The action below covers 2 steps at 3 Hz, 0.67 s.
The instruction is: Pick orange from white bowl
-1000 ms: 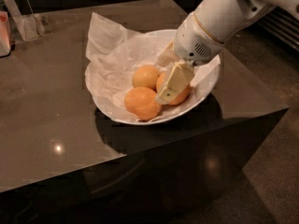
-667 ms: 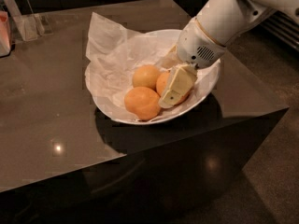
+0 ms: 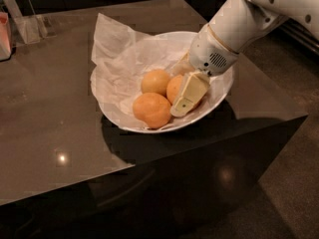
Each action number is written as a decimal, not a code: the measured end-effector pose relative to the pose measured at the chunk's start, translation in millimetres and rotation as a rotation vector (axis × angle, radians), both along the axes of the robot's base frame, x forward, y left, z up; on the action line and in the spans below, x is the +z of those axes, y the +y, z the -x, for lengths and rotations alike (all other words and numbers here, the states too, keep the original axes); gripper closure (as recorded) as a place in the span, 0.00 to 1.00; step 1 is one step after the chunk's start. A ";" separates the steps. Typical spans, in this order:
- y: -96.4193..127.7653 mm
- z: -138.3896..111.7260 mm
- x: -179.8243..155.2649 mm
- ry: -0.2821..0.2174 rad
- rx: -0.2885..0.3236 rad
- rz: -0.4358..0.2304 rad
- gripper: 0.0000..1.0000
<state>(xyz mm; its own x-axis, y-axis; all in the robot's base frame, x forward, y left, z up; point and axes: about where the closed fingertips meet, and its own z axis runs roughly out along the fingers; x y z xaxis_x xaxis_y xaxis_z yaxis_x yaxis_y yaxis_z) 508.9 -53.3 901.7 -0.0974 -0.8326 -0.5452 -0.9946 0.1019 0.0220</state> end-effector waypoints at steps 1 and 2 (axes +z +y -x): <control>-4.4 -4.5 -11.4 0.024 -0.010 -0.003 0.21; -7.9 -7.0 -21.8 0.046 -0.020 -0.007 0.25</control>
Offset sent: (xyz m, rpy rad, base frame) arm 0.0104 -0.0152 -0.0302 0.0081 0.0698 -0.0339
